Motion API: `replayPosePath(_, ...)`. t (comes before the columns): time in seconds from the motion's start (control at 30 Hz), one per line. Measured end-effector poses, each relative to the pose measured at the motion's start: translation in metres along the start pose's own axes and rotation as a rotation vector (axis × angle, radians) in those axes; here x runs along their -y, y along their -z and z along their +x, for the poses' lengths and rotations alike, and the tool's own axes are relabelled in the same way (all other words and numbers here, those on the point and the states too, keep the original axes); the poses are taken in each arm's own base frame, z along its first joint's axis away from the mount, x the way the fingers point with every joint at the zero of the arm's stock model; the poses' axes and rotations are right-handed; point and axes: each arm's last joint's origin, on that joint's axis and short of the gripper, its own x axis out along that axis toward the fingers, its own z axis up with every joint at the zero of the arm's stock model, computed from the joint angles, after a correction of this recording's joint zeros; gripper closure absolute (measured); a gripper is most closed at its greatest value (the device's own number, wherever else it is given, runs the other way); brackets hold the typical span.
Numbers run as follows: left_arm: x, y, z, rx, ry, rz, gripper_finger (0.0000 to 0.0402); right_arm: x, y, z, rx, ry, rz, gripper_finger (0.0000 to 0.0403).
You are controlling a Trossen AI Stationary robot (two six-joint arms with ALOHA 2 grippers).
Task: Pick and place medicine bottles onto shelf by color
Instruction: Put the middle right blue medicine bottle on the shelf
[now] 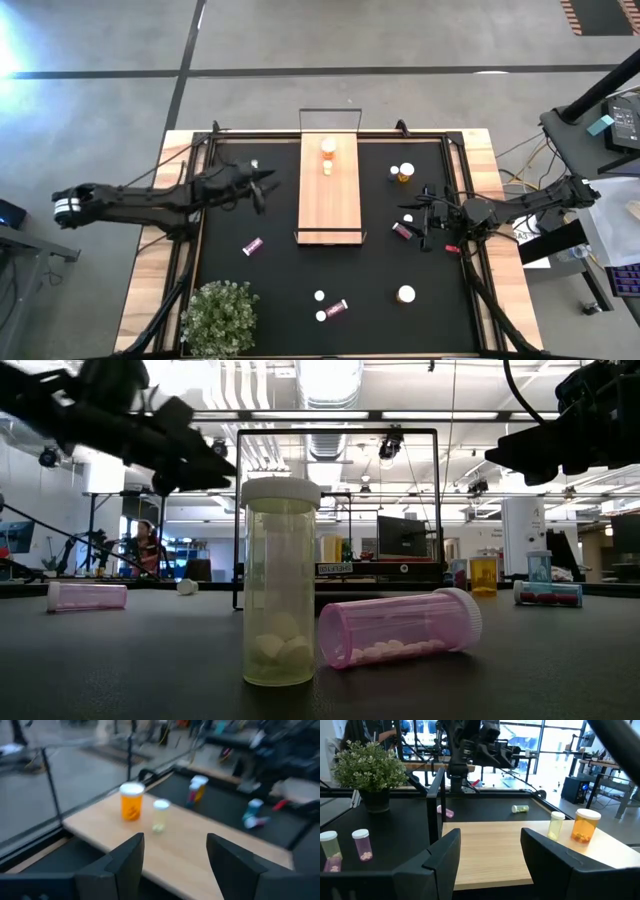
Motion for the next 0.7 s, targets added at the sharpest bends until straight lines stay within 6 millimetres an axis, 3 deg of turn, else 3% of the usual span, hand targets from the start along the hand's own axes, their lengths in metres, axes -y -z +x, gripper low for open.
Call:
replayPosePath(0.27,-0.004,0.023,-0.024,0.048,0.166,0.121,0.0203,0.0,0.0,0.0,-0.001,0.0,0.0,0.0204)
replayPosePath(0.7,-0.007,0.027,-0.031,0.101,0.175,0.112,0.0203,0.0,0.0,0.0,0.0,0.0,0.0,0.0204)
